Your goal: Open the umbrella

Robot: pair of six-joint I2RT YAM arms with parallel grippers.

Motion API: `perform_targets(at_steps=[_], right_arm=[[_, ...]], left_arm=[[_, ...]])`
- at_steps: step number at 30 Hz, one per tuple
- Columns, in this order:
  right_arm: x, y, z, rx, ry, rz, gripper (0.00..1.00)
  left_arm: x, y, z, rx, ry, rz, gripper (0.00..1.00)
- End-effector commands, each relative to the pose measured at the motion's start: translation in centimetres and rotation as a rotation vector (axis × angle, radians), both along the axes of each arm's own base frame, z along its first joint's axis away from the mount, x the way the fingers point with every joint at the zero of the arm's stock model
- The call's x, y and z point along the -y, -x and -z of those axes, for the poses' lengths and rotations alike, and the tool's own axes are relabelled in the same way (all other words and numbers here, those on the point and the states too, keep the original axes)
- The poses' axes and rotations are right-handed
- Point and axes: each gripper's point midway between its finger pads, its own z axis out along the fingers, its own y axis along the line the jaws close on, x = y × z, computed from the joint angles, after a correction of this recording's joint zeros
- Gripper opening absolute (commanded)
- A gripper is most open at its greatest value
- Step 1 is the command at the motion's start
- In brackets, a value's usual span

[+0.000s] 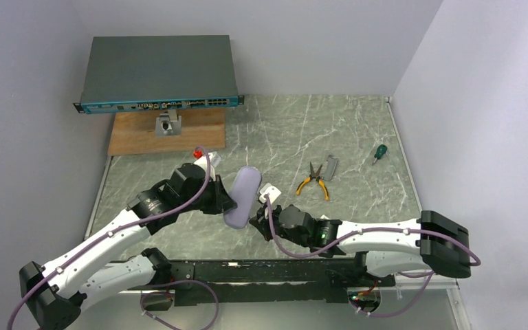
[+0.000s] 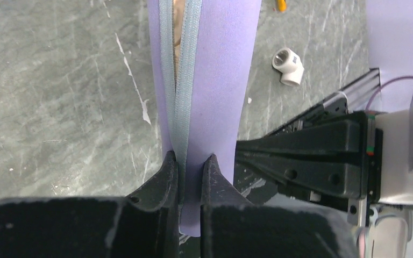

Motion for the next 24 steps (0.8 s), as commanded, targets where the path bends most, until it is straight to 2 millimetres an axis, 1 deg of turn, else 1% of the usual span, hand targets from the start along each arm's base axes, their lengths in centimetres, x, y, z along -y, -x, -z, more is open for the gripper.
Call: perform_targets(at_steps=[1,3,6,13,16,18,21,24], right_arm=[[3.3,-2.9,-1.0,0.157,0.1,0.126,0.0],[3.4,-3.1,-1.7,0.184,0.099,0.124,0.0],[3.4,-3.5,-2.2,0.205,0.113,0.133,0.0],[3.7,-3.8,-1.7,0.207,0.136,0.152,0.0],[3.8,-3.7,-1.3,0.193,0.15,0.156,0.0],[4.2,-4.0,-1.0,0.193,0.164,0.182,0.0],[5.3,-5.0,-1.3,0.223,0.177,0.255,0.0],[5.4,-5.2,-1.7,0.249,0.185,0.257,0.0]], left_arm=[[-0.3,1.2,-2.5,0.043,-0.01,0.104,0.0],[-0.5,1.6,-2.7,0.044,-0.011,0.112,0.0],[-0.4,1.9,-3.0,0.052,0.005,0.131,0.0],[-0.1,2.2,-1.6,0.022,0.01,0.142,0.0],[0.1,2.1,-1.1,0.019,0.016,0.14,0.0],[0.1,2.1,-0.7,0.013,0.011,0.144,0.0],[0.2,2.3,-0.1,-0.004,0.001,0.158,0.0],[0.3,2.3,0.1,-0.009,-0.001,0.158,0.0]])
